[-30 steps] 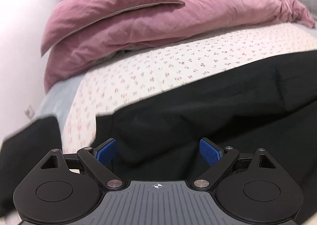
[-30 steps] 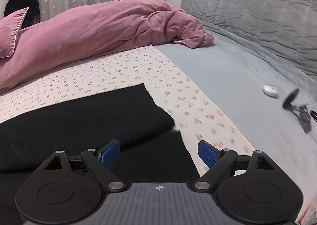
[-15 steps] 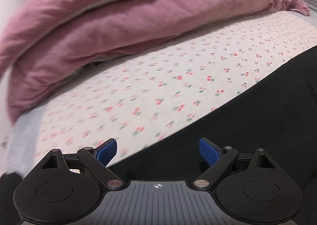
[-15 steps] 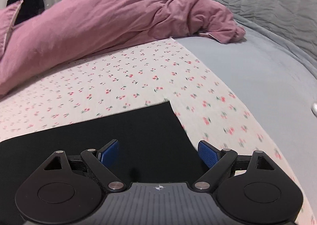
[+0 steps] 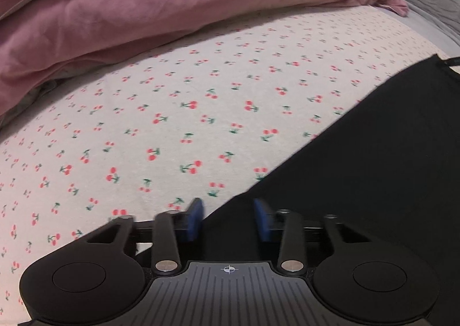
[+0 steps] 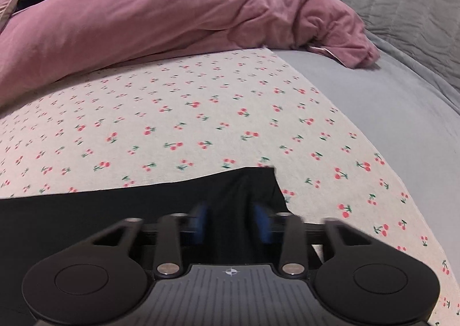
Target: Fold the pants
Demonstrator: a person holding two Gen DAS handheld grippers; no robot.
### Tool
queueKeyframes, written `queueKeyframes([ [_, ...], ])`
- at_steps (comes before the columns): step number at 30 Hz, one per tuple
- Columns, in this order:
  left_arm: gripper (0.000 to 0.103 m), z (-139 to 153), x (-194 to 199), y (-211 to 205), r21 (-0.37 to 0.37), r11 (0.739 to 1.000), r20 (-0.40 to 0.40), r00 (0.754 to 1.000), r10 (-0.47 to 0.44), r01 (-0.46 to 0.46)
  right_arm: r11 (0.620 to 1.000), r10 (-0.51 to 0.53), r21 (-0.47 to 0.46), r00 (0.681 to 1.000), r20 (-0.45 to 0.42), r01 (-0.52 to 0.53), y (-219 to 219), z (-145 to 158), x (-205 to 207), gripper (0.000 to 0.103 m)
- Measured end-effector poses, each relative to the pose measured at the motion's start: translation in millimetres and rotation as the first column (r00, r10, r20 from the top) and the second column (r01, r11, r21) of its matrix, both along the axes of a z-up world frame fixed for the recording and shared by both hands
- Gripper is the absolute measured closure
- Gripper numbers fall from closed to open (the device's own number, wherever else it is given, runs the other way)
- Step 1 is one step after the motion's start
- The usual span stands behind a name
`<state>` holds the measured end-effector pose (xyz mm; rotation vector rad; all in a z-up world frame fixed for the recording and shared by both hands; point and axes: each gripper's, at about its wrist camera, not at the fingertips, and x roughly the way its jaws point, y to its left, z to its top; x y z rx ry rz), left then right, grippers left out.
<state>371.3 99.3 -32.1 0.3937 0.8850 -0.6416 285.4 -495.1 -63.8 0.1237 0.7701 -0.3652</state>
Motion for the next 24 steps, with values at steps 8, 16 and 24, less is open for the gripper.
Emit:
queueKeyframes([
  [8,0.103,1.3,-28.0,-13.0,0.045,0.999,0.121,0.993,-0.010,0.005,0.997,-0.045,-0.060,0.996,0.071,0.050,13.0,18.7,-12.8,0.103],
  [16,0.103,39.5,-37.2,4.5,-0.108,0.989,0.307,0.943,0.129,-0.100,0.978,-0.049,-0.189,0.974,0.223,0.093,23.9,73.2,0.6,0.103],
  [24,0.103,15.4,-1.4,-2.5,-0.132,0.961,0.335,0.902,0.275,-0.244,0.963,-0.088,-0.231,0.973,0.216,0.138,24.2,55.2,82.2,0.103],
])
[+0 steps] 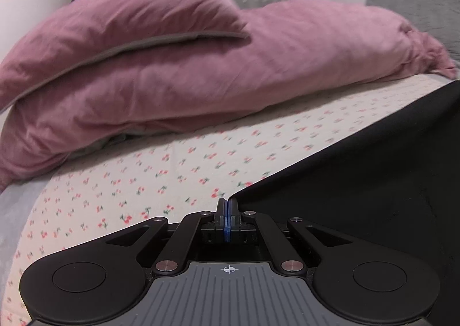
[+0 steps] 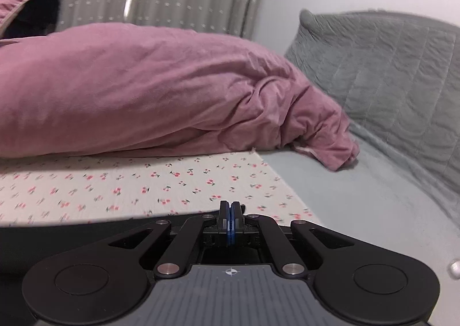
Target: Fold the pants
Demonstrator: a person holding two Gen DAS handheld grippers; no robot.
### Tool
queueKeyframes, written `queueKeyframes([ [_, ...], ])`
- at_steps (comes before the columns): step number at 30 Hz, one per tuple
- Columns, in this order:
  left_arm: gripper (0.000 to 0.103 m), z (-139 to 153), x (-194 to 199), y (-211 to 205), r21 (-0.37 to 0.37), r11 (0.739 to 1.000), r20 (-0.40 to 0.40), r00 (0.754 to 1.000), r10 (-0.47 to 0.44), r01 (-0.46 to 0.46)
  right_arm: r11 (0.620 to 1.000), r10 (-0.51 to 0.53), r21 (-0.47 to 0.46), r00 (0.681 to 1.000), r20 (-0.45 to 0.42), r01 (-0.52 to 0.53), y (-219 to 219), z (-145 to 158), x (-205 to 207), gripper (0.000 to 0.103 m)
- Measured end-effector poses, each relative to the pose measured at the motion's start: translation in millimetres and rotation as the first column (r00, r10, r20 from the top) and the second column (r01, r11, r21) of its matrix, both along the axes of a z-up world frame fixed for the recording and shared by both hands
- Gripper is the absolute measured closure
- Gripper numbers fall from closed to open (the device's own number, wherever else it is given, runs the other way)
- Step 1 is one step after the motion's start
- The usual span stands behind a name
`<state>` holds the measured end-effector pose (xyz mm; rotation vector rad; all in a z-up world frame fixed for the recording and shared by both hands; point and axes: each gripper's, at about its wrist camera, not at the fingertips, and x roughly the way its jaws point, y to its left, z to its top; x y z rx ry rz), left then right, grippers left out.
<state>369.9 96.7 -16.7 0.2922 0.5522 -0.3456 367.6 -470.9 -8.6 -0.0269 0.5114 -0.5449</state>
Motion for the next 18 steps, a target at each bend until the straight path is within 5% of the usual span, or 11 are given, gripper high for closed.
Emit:
queueKeyframes([
  [5,0.100,-33.4,21.3,-9.9,0.086,0.995,-0.084,0.995,0.049,-0.042,0.997,-0.074,0.007,0.994,-0.086,0.075,-3.4,-34.4,36.6,0.103],
  [7,0.095,-38.6,17.9,-13.9,0.135,0.990,-0.039,0.998,0.044,-0.039,0.995,-0.083,0.039,0.991,-0.108,0.088,-9.4,-45.2,36.0,0.102],
  [11,0.076,-28.6,11.8,-14.1,0.156,0.986,-0.030,0.998,0.057,-0.051,0.992,-0.055,0.111,0.992,-0.112,0.068,-24.0,-40.2,18.9,0.063],
  [13,0.048,-17.6,2.6,-12.4,0.123,0.991,-0.011,0.998,0.056,-0.054,0.985,-0.051,0.161,0.995,-0.086,0.065,-33.6,-29.2,2.2,0.060],
  [18,0.044,12.9,-34.2,-25.6,0.075,0.997,0.006,1.000,-0.003,0.003,0.958,-0.029,0.280,0.992,-0.123,0.063,-46.1,-16.9,-40.0,0.042],
])
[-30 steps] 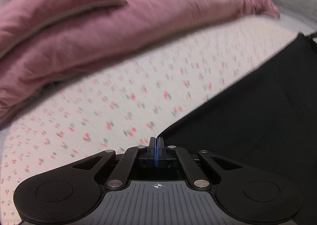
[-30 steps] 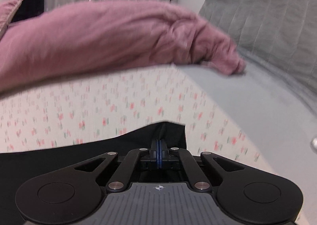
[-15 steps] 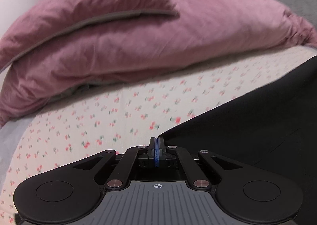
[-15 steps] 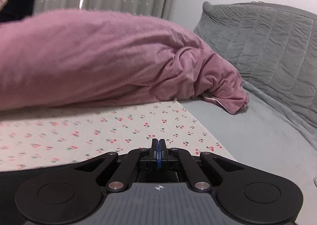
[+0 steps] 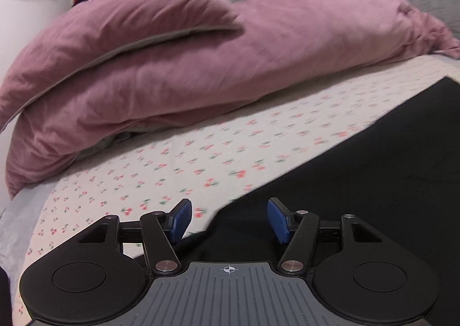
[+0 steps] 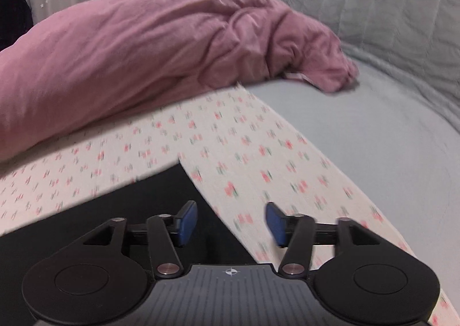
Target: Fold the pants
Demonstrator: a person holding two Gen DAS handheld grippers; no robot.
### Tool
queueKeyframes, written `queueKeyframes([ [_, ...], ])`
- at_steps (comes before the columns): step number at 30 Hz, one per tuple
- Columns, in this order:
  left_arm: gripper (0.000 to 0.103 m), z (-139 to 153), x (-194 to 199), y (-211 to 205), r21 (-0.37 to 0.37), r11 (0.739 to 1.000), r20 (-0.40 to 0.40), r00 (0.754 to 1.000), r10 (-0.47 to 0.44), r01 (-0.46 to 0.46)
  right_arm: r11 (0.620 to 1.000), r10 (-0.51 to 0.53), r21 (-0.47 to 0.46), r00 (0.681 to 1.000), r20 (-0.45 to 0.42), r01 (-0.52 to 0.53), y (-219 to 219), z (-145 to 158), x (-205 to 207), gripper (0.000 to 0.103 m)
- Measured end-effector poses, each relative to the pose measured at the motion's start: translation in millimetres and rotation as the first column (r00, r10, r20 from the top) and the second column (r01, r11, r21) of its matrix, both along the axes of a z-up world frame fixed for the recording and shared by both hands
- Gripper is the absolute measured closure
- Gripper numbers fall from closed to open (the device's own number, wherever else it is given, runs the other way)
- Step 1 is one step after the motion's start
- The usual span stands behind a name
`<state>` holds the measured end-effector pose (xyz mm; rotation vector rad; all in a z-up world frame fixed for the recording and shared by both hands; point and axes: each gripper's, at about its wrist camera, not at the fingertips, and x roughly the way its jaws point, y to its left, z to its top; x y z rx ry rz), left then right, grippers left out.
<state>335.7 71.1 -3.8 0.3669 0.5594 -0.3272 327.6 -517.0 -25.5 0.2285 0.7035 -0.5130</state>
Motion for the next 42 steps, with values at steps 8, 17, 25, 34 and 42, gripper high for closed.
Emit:
queueKeyframes([
  [8,0.044,3.8,-67.6,-24.4,-0.037,0.991,-0.084,0.987,-0.134,0.131,0.997,-0.023,0.071,0.993,-0.114,0.031,1.7,-28.1,-47.6,0.059],
  [17,0.044,-40.7,-95.1,-14.2,-0.052,0.993,-0.184,0.976,-0.114,0.107,0.997,-0.027,-0.069,0.992,-0.120,0.019,16.5,-41.7,-53.8,0.101],
  [25,0.040,-18.8,-95.9,-0.5,-0.170,0.984,-0.203,0.976,-0.083,0.048,0.973,0.092,-0.203,0.991,-0.098,-0.111,94.5,1.7,-57.3,0.044],
  [34,0.035,-27.1,-89.5,-34.3,-0.188,0.979,-0.194,0.975,-0.111,0.074,0.872,0.489,-0.005,0.871,-0.038,-0.490,207.4,-9.1,-51.4,0.035],
  [42,0.031,-34.2,-108.8,23.7,-0.175,0.980,-0.269,0.953,-0.141,0.096,0.944,0.327,0.054,0.944,-0.032,-0.326,117.3,-39.8,-84.7,0.034],
])
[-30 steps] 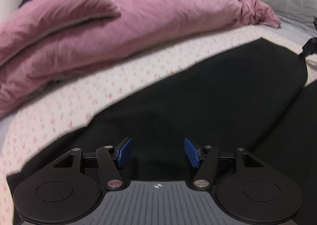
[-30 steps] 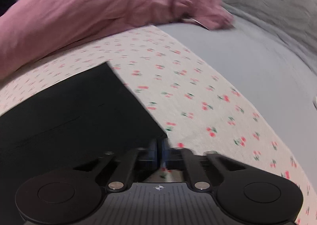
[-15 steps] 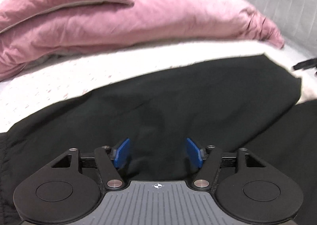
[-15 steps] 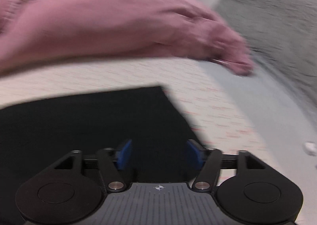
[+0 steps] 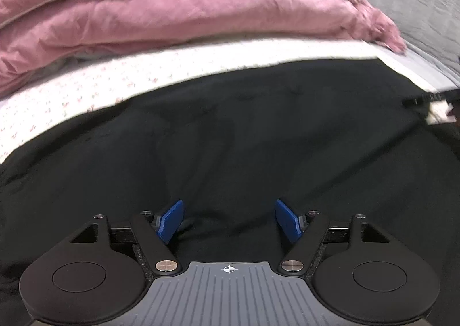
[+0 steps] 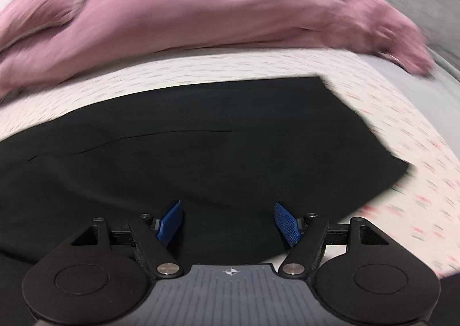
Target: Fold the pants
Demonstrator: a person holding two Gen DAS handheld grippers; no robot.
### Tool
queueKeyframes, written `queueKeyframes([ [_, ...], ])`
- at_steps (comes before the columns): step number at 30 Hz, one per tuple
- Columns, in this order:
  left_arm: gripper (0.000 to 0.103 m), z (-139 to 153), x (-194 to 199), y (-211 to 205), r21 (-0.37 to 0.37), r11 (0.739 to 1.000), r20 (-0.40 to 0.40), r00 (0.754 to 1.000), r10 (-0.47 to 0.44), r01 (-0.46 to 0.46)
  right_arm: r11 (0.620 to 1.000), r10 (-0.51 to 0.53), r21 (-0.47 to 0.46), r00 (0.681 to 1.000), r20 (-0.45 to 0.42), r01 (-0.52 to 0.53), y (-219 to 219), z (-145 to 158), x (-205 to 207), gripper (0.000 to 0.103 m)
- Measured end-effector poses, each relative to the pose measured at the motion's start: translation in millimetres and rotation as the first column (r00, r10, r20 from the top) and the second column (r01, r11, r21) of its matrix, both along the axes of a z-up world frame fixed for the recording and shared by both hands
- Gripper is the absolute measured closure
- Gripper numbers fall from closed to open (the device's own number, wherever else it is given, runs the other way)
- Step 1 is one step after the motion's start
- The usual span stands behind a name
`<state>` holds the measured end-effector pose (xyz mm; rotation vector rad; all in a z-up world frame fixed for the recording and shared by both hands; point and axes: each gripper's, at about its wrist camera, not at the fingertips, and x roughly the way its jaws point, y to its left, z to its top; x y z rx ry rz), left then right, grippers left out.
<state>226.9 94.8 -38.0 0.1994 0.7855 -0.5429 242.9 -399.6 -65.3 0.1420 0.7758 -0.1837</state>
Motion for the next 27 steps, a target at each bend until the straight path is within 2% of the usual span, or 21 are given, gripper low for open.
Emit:
queueKeyframes([
  [4,0.030,3.7,-16.8,28.2,0.069,0.997,-0.037,0.999,-0.023,0.025,0.982,-0.161,-0.106,0.985,-0.056,0.155,-44.9,1.3,-15.2,0.031],
  [7,0.029,11.1,-26.3,48.7,0.092,0.996,-0.047,0.999,-0.006,0.010,0.971,-0.209,-0.129,0.976,-0.064,0.199,-53.4,10.5,-22.6,0.031],
  [9,0.029,19.6,-30.8,60.0,0.104,0.995,-0.022,1.000,0.011,-0.009,0.979,-0.180,-0.108,0.983,-0.042,0.174,-48.4,19.4,-26.3,0.030],
  [12,0.022,34.7,-32.5,75.4,0.100,0.994,0.032,0.999,0.042,-0.045,0.989,-0.122,-0.083,0.992,-0.014,0.120,-24.0,28.1,-20.2,0.027],
  [17,0.019,48.6,-9.4,92.9,0.113,0.985,0.096,0.988,0.121,-0.132,0.997,0.027,-0.074,1.000,-0.005,-0.027,32.5,43.5,7.3,0.024],
  [23,0.019,47.6,36.1,107.7,0.208,0.955,0.143,0.972,0.185,-0.212,0.979,0.197,-0.057,0.980,-0.013,-0.198,97.7,55.0,53.9,0.018],
  [27,0.019,46.3,62.9,112.7,0.211,0.951,0.154,0.969,0.194,-0.224,0.957,0.286,-0.044,0.958,-0.021,-0.286,131.2,57.2,83.5,0.018],
])
